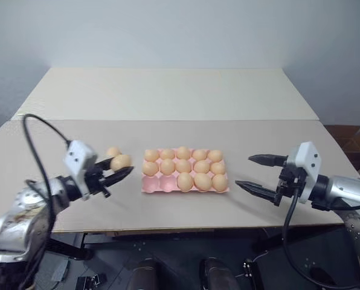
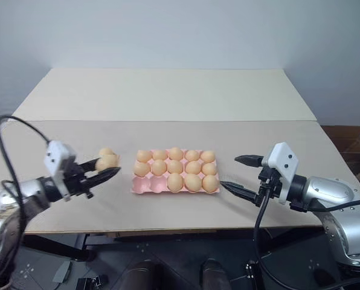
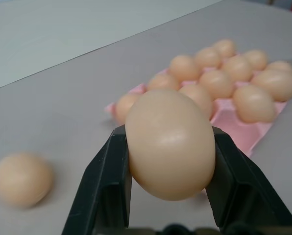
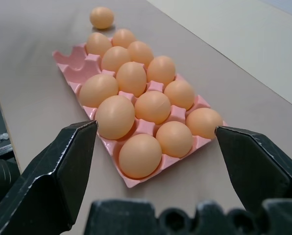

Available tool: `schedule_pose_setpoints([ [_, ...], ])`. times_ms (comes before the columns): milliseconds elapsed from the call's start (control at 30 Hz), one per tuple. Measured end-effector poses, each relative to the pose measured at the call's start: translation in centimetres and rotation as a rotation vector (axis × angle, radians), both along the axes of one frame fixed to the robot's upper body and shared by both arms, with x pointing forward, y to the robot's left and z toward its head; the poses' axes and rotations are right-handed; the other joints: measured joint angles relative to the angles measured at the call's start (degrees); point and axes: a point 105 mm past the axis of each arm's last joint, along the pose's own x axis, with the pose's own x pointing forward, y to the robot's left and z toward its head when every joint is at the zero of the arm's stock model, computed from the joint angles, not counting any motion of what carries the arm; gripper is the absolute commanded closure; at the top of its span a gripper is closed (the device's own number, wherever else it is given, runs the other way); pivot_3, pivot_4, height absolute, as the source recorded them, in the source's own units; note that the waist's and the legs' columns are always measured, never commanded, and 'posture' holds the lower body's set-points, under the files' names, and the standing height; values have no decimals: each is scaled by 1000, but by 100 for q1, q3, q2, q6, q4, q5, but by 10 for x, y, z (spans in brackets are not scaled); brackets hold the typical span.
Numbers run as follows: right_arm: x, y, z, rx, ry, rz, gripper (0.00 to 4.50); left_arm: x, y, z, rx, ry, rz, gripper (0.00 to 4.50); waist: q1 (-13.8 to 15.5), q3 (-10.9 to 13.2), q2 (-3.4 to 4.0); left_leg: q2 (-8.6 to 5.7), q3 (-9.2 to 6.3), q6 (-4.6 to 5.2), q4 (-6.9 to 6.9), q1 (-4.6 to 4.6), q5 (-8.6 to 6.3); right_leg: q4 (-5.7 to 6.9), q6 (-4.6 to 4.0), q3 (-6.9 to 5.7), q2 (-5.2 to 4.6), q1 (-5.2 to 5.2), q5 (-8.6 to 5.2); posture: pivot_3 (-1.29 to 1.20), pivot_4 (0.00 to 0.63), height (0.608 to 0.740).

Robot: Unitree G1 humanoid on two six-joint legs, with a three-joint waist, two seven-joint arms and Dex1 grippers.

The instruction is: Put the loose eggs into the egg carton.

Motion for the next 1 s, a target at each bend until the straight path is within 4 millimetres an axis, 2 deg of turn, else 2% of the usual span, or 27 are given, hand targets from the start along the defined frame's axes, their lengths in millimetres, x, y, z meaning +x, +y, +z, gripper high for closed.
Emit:
schedule_pose_setpoints([
  [67,1,0,-1,3,-2,-9,0,1,-24,-11,-23,29,-57,2595,-17,0,-2,-1,-1,1,1,-3,0,-4,3,2,2,-1,2,0,150,740],
  [133,2,1,-1,6,-4,-19,0,5,-38,-17,-15,39,-83,2595,-31,0,-3,-1,-2,1,1,-2,0,-1,3,2,4,-2,2,0,150,740],
  [300,4,3,-1,4,-14,-30,0,10,-52,-24,19,23,-120,2595,-42,0,-3,0,-6,1,3,1,1,5,2,1,9,-1,2,0,150,740],
  [400,6,4,2,8,-29,-43,0,12,-57,-26,44,27,-151,1878,-41,0,-2,-1,-6,2,5,0,0,2,3,2,7,-2,2,0,150,740],
  [567,6,6,4,13,-43,-44,0,9,-55,-26,65,36,-204,246,-42,0,-2,0,-6,2,4,-3,0,0,4,1,6,-3,2,0,150,740],
  [600,6,6,4,13,-43,-45,0,8,-55,-26,66,34,-211,41,-40,0,-2,-1,-6,2,4,-3,0,0,4,1,6,-3,2,0,150,740],
  [667,6,6,4,13,-43,-45,0,8,-53,-23,61,25,-212,41,-35,0,-2,0,-6,2,5,-2,0,1,4,1,5,-2,2,0,150,740],
  [767,6,7,4,13,-42,-44,0,10,-38,-16,39,8,-166,41,-52,0,-2,2,-7,2,5,-1,0,2,4,1,6,-3,1,0,150,740],
  [867,6,7,3,12,-39,-39,0,9,-9,-6,47,-13,-91,41,-86,0,-2,6,-7,2,4,-1,0,4,4,1,9,-6,1,0,150,740],
  [1000,4,8,2,11,-28,-16,0,-2,35,4,88,-16,-12,41,-117,0,-2,7,-5,2,3,0,0,3,3,-1,7,-7,0,0,150,740],
])
